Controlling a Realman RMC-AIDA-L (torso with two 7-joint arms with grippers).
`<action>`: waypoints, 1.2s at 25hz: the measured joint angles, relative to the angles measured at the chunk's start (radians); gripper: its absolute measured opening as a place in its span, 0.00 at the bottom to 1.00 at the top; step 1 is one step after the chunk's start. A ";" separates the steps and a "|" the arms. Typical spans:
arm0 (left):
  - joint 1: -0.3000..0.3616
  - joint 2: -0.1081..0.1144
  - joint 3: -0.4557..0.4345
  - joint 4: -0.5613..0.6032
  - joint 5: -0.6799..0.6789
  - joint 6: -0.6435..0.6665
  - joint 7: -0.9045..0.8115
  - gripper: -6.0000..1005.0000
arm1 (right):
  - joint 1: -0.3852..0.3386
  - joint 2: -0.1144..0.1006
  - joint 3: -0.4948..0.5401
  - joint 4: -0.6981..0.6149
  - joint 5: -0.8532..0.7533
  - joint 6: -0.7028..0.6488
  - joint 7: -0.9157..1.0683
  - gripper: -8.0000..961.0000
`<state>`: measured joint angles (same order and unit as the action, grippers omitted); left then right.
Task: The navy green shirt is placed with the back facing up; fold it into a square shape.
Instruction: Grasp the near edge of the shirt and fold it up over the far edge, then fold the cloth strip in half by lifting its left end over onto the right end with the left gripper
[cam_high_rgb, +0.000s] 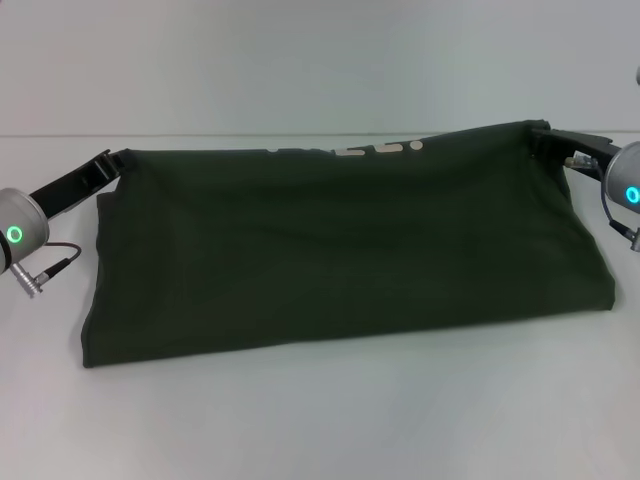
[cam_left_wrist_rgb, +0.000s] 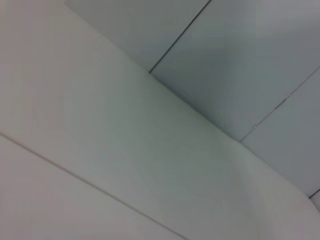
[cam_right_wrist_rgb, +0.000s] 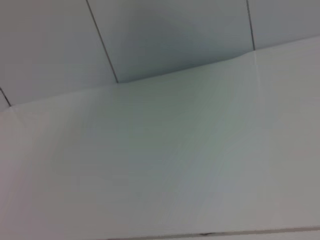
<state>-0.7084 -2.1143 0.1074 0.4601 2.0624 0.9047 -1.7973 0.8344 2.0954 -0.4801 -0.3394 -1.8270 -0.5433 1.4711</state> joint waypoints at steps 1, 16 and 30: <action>0.000 0.000 0.000 0.000 -0.005 -0.001 0.002 0.02 | 0.002 0.000 0.000 0.003 0.005 0.000 -0.011 0.07; 0.016 -0.043 -0.006 -0.026 -0.203 -0.038 0.214 0.02 | 0.005 0.001 0.004 0.008 0.023 0.002 -0.082 0.12; 0.056 -0.032 0.013 -0.036 -0.251 0.096 0.240 0.64 | -0.121 -0.010 0.001 -0.077 0.163 -0.237 -0.085 0.60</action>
<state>-0.6528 -2.1460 0.1207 0.4240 1.8109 1.0004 -1.5572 0.7136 2.0854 -0.4791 -0.4162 -1.6643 -0.7800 1.3856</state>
